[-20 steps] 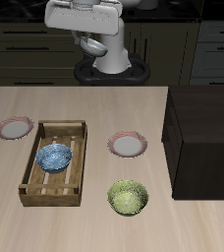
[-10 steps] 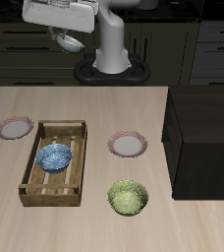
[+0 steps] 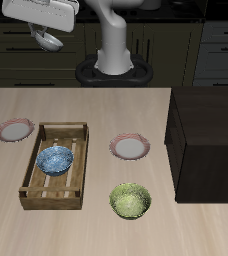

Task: Place the white bowl on the off-center plate and place the blue bowl on top of the wooden shelf

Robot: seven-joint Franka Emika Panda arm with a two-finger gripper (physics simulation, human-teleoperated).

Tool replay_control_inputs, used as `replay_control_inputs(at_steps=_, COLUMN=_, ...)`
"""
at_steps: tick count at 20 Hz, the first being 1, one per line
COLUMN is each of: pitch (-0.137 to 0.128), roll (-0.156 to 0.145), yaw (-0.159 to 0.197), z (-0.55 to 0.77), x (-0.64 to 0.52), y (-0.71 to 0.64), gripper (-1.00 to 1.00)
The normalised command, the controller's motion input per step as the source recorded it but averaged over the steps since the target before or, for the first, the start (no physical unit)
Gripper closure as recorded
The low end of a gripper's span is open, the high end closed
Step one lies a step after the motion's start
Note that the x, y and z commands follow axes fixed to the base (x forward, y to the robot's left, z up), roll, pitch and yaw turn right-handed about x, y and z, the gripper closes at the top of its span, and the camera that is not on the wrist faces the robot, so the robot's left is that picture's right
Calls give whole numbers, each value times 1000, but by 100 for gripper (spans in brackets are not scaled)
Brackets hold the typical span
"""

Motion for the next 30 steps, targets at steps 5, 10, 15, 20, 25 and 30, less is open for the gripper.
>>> replay_control_inputs(at_steps=5, pitch=-4, roll=-26, yaw=29, z=-143, x=-163, y=-230, gripper=100)
replay_control_inputs(at_steps=10, pitch=11, roll=-31, yaw=28, z=-148, x=-132, y=-277, gripper=100)
replay_control_inputs(at_steps=15, pitch=-16, roll=-15, yaw=6, z=-5, x=-62, y=-147, gripper=100)
replay_control_inputs(at_steps=20, pitch=-13, roll=-8, yaw=34, z=-160, x=58, y=-18, gripper=100)
replay_control_inputs(at_steps=25, pitch=2, roll=-26, yaw=14, z=-266, x=23, y=-156, gripper=100)
replay_control_inputs(at_steps=30, pitch=-24, roll=-8, yaw=7, z=-139, x=-41, y=-44, gripper=100)
